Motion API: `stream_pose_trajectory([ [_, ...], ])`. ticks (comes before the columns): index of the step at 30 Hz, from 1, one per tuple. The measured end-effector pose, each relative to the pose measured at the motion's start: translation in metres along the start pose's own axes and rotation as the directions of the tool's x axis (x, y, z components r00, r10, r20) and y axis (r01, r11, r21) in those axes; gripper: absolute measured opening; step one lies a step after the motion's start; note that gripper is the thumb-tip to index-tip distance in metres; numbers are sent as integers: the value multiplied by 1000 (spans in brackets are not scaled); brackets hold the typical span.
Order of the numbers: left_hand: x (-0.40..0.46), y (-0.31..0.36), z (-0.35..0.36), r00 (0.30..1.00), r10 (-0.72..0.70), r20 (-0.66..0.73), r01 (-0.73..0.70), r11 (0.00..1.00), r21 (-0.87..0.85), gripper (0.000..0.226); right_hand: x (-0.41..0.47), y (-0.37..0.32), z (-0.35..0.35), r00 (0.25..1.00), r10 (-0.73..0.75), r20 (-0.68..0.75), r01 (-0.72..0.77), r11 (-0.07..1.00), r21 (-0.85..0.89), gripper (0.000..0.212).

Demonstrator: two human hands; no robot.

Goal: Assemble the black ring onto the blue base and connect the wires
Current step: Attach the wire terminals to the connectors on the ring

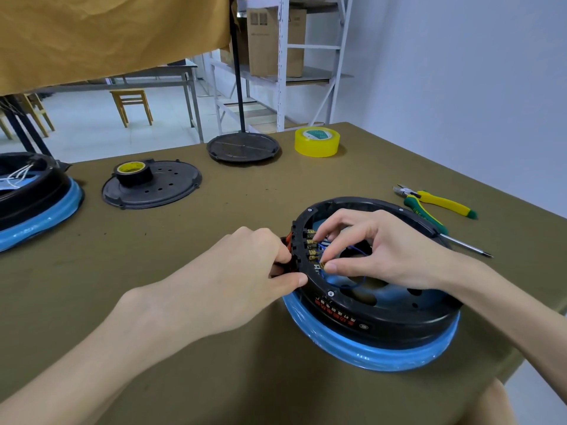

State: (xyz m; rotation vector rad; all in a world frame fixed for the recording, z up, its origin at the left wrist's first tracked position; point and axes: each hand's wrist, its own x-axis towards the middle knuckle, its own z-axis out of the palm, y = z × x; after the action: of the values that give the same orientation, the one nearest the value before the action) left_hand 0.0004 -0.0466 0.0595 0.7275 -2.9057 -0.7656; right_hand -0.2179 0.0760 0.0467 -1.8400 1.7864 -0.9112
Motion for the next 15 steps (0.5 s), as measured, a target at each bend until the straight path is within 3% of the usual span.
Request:
stream_pose_trajectory([
  [15, -1, 4, 1, 999, 23, -23, -22, 999, 37, 30, -2, -3, 0, 1000, -3, -12, 3, 1000, -24, 9],
])
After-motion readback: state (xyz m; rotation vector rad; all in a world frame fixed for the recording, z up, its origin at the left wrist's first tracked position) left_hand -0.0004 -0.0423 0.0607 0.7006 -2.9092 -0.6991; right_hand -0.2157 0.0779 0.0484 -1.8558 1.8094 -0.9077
